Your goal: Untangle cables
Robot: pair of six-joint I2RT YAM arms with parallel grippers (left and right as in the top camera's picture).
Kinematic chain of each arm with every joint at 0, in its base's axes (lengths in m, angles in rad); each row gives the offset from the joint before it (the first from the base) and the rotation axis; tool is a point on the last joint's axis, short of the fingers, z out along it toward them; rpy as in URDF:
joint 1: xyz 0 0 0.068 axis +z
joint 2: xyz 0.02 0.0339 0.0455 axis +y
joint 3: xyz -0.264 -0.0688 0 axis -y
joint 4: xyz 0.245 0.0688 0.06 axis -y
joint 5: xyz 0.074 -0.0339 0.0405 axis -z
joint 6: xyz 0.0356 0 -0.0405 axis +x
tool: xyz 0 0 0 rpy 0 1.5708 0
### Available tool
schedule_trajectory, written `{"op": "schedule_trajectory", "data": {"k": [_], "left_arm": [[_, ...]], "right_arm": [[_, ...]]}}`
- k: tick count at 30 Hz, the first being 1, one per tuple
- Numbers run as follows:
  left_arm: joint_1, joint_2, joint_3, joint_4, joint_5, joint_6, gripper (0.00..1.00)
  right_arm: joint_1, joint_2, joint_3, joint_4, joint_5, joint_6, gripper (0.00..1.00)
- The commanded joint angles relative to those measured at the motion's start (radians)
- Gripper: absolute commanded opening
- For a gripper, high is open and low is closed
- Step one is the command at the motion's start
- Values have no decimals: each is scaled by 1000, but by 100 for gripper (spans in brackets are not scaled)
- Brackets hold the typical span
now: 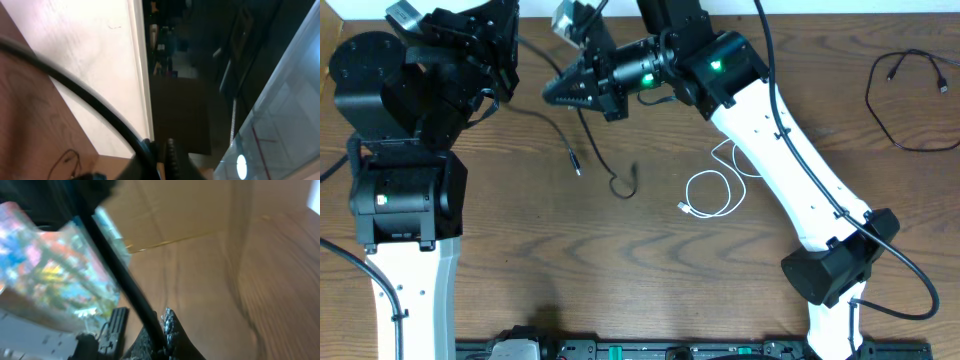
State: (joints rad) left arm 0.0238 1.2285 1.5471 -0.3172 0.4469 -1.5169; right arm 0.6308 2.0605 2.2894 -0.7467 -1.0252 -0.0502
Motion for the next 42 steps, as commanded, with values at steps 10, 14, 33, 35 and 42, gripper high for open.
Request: {"op": "schedule_trajectory", "data": {"k": [10, 14, 33, 35, 42], "left_arm": [[3, -7, 13, -177, 0, 454, 63], [3, -7, 13, -285, -75, 628, 63], [3, 56, 13, -454, -142, 912, 56], [3, 70, 13, -461, -142, 912, 56], [-13, 102, 13, -462, -143, 970, 57]], "right_arm": [[-200, -138, 15, 11, 412, 286, 1], [-326, -212, 15, 9, 440, 319, 1], [-1051, -367, 15, -266, 435, 386, 1], [-1134, -367, 14, -291, 435, 383, 1], [-1363, -367, 14, -374, 486, 348, 1]]}}
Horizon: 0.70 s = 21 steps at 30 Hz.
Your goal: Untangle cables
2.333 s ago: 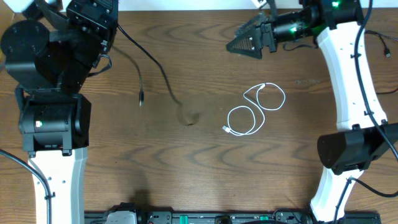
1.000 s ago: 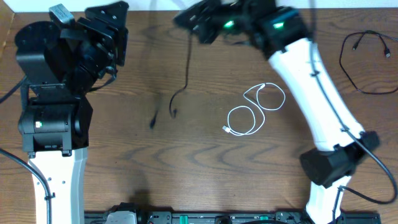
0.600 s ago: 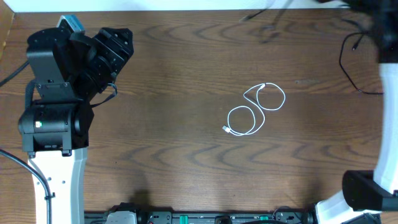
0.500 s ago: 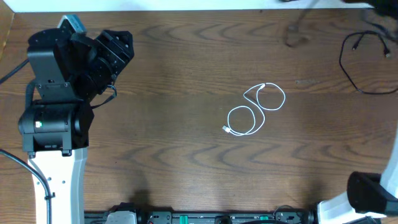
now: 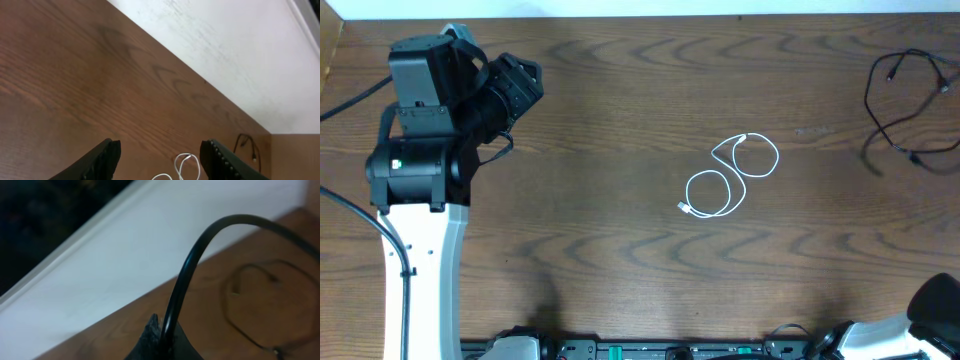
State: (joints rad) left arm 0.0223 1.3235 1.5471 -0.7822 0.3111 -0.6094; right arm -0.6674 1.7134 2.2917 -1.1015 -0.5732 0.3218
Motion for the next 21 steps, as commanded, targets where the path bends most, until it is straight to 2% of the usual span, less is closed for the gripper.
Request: {"op": "schedule_trajectory", "data": {"k": [1, 6, 13, 21], "left_arm": [[-22, 10, 13, 9, -8, 90, 57], [-83, 27, 13, 24, -14, 143, 57], [-151, 45, 13, 25, -18, 151, 57], [-227, 53, 13, 32, -18, 208, 58]], "right_arm": [[-89, -20, 12, -32, 59, -23, 1], [-163, -18, 12, -80, 269, -1, 1], [-143, 12, 10, -165, 504, -1, 1], [-131, 182, 10, -235, 540, -1, 1]]}}
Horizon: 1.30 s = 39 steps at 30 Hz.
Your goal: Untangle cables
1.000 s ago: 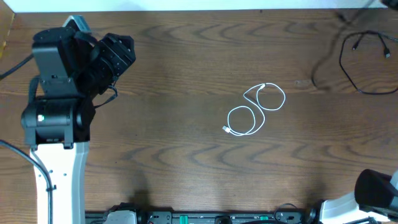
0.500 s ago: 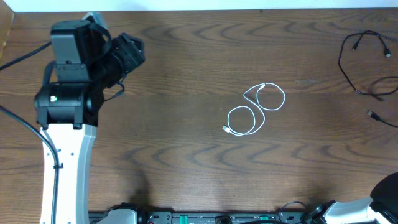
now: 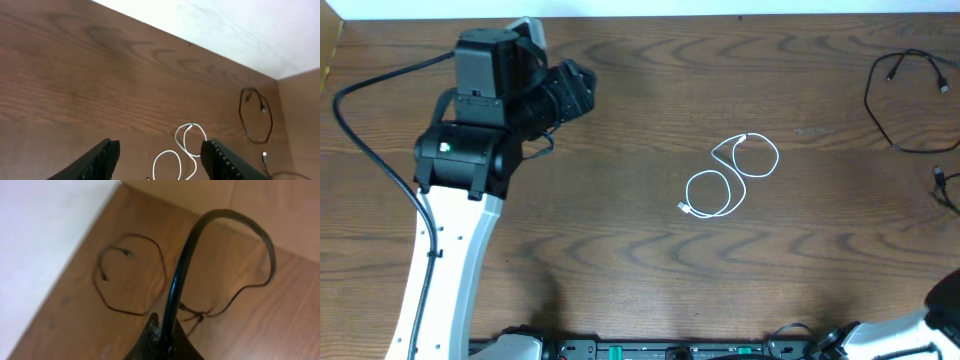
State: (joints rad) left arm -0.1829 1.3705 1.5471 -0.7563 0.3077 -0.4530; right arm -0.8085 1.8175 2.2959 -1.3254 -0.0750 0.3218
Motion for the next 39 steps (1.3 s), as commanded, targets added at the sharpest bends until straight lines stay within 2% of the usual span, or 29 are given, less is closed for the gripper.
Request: {"op": "schedule_trajectory", "data": {"k": [1, 7, 10, 12, 13, 15, 16, 23, 30, 39], "left_arm": [[-31, 9, 13, 6, -14, 58, 58], [-77, 48, 13, 14, -14, 60, 58], [-96, 64, 13, 21, -14, 60, 58], [-106, 72, 13, 27, -14, 60, 58], [-110, 74, 13, 29, -14, 60, 58], [-115, 80, 13, 35, -14, 60, 58], [-117, 82, 13, 37, -14, 60, 58], [-119, 105, 13, 39, -13, 65, 58], [-208, 164, 13, 38, -14, 193, 57], [-373, 348, 13, 45, -13, 201, 57]], "right_arm": [[15, 106, 6, -17, 42, -1, 1], [60, 283, 6, 13, 39, -1, 2], [83, 364, 6, 47, 43, -1, 8], [92, 415, 6, 56, 43, -1, 24], [95, 438, 6, 56, 43, -1, 41], [98, 475, 6, 47, 42, 0, 82], [99, 484, 6, 40, 42, 4, 99], [99, 431, 10, 35, -56, -3, 99], [125, 265, 14, 32, -435, -188, 99], [206, 210, 13, -27, -413, -189, 99]]}}
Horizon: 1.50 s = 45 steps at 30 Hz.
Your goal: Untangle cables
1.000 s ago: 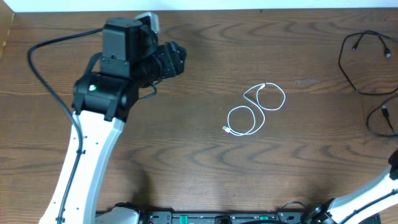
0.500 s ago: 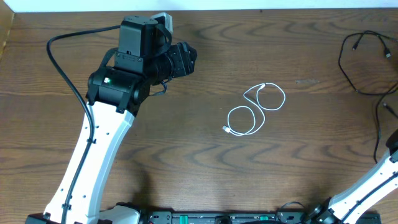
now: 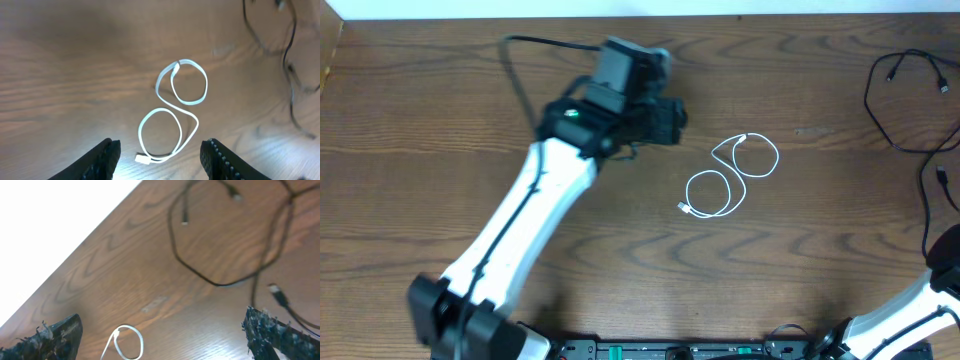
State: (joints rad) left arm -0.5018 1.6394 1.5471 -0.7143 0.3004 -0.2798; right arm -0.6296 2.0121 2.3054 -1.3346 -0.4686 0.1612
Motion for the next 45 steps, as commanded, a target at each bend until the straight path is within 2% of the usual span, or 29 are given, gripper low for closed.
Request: {"op": "schedule_trajectory", "data": {"k": [1, 5, 8, 10, 14, 21, 23, 24, 25, 26, 27, 28, 35, 41, 45], "left_arm": [[-75, 106, 13, 7, -6, 28, 57], [-139, 204, 13, 43, -7, -11, 63], [-166, 270, 13, 88, -7, -102, 64], [-178, 314, 13, 125, -7, -186, 73], [-192, 390, 13, 190, -7, -314, 75], [-196, 497, 13, 295, -6, -456, 75], [-196, 521, 13, 327, -6, -472, 69], [-196, 532, 13, 344, -7, -474, 63], [-196, 540, 13, 356, -9, -474, 46], [-196, 543, 13, 362, -19, -474, 35], [-196, 543, 13, 361, -38, -473, 13], [-195, 542, 13, 357, -63, -473, 8], [-158, 417, 18, 338, -110, -389, 8], [-103, 148, 18, 282, -111, -369, 8], [-58, -18, 18, 282, -111, -417, 7]], "right_arm": [[33, 16, 3, -24, -8, -28, 99], [60, 17, 3, -31, 18, -28, 99], [69, 17, 3, -38, 18, -28, 99], [73, 17, 3, -46, 18, -29, 99], [81, 17, 3, -51, 23, -29, 99], [82, 17, 3, -72, 26, -29, 99], [82, 17, 3, -75, 26, -29, 99], [82, 17, 3, -77, 26, -29, 99], [82, 17, 3, -81, 25, -29, 99], [82, 17, 3, -85, 25, -29, 99], [84, 17, 3, -90, 25, -29, 99], [88, 17, 3, -94, 25, -29, 99], [118, 17, 3, -124, -17, -62, 99], [169, 17, 3, -197, -326, -253, 99], [225, 17, 3, -224, -524, -421, 99]]}}
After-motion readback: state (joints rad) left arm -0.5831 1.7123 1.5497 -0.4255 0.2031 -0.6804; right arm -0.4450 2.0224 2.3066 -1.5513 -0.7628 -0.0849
